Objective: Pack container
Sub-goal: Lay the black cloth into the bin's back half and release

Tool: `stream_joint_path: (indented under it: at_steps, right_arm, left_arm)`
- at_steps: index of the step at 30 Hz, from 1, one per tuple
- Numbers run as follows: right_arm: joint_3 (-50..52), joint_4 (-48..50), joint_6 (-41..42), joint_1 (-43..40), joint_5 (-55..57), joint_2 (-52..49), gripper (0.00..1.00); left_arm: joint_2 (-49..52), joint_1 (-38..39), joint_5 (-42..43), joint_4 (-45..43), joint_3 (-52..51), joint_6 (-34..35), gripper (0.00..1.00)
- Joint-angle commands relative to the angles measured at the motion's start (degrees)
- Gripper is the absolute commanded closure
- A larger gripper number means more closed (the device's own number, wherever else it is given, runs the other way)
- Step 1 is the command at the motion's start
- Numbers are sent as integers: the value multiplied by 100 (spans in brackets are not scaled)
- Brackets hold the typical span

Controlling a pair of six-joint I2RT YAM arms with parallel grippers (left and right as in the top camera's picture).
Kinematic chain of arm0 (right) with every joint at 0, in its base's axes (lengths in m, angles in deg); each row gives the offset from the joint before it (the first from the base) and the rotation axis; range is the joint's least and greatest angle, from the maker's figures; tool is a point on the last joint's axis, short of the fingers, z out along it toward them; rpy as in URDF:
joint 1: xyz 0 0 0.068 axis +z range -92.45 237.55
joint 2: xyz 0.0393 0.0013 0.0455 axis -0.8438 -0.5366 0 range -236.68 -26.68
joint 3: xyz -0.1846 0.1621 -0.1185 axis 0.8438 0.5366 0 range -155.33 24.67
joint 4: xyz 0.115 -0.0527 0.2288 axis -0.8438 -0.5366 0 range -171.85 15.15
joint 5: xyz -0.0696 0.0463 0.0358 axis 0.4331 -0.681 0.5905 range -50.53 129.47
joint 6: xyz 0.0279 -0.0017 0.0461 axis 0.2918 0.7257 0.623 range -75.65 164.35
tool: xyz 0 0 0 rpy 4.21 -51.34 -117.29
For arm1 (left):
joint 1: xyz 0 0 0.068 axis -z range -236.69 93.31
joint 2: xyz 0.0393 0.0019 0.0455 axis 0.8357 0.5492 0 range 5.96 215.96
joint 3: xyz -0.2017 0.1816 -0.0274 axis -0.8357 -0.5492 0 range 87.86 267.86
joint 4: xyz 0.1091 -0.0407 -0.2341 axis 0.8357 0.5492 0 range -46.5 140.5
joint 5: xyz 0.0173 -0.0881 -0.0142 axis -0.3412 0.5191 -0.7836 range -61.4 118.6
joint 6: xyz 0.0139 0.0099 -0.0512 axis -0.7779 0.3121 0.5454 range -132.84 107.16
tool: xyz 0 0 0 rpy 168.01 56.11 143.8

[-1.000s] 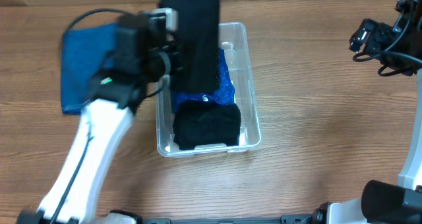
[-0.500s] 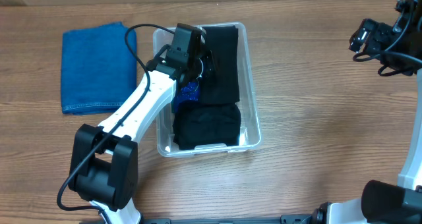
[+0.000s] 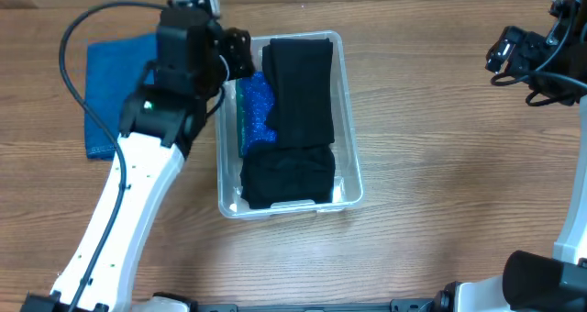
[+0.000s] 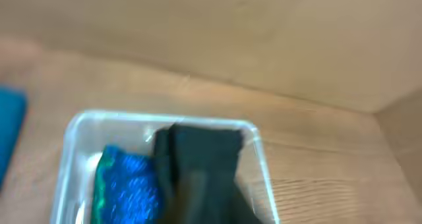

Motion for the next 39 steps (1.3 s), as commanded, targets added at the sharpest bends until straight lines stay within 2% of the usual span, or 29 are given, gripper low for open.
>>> stream_joint_path:
  at_steps: [1,5,12,15,19,22,26,30,32,34,35,37,39]
  right_arm:
    - [-9,33,2,-7,-17,68,0]
    - [-9,33,2,-7,-17,68,0]
    - [-9,33,4,-4,-42,68,0]
    - [-9,31,2,-4,-42,68,0]
    - [-9,33,2,-4,-42,68,0]
    - [-9,33,4,-4,-42,68,0]
    - [-9,31,2,-4,-44,68,0]
    - [-9,28,2,-4,-42,68,0]
    - [-9,28,2,-4,-39,68,0]
    - [-9,31,2,-4,-39,68,0]
    - [-9,31,2,-4,-37,68,0]
    - [-9,31,2,-7,-37,68,0]
    - [-9,31,2,-7,-37,68,0]
  left_arm:
    - [372,483,-140,-144,-2,-1432,96]
    - [990,778,-146,-372,-2,-2354,96]
    - [2361,796,-81,-1311,-2,-2627,96]
    - [2909,778,-326,-1515,-2,-2653,96]
    - [3499,719,-199,-988,-2,-2192,96]
    - [3733,719,-205,-612,-2,-2135,96]
    - [3641,678,-205,-527,96,-2135,96]
    - [3163,592,-216,63,789,-2236,96]
    - [2717,579,-380,490,1226,-2293,78]
    - [2284,579,-649,960,1593,-2291,47]
    - [2057,579,-800,1211,1749,-2293,27]
    - [1596,540,-1200,1676,1952,-2288,0]
    - [1060,354,-1534,2131,1980,-2273,0]
